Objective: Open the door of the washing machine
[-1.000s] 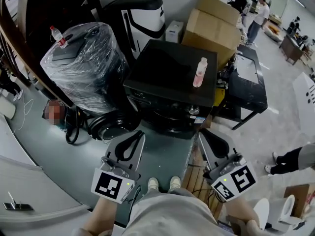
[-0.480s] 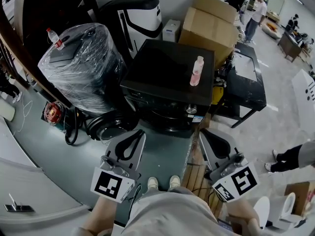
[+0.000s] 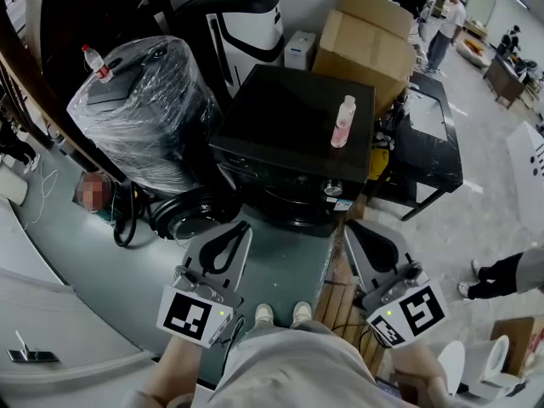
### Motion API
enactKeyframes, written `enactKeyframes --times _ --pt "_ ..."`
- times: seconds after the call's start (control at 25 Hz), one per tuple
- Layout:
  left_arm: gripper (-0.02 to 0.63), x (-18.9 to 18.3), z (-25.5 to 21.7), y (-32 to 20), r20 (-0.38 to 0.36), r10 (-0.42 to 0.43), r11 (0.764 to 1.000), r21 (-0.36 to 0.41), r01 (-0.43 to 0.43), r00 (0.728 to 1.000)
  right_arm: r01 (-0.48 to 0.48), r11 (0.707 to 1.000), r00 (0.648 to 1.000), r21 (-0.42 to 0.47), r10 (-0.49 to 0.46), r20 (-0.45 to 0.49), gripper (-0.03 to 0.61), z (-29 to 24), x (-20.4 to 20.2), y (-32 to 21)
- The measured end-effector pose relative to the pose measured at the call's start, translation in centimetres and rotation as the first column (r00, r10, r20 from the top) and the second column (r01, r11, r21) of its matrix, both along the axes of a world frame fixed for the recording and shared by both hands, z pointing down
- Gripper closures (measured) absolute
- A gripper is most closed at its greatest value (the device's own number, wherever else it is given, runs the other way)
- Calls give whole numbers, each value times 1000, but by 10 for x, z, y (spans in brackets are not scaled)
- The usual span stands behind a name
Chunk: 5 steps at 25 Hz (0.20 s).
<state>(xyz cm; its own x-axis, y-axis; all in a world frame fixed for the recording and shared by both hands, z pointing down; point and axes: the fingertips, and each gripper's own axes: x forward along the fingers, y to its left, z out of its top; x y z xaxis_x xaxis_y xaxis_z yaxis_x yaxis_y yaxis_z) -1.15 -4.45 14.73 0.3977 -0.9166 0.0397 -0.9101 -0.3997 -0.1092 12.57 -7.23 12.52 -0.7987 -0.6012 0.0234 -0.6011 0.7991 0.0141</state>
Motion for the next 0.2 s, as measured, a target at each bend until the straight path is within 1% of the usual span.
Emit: enactKeyframes --times 0.2 --pt "584 1 2 -4 10 0 1000 -2 0 1000 5 1000 1000 0 -5 5 549 0 -1 -4"
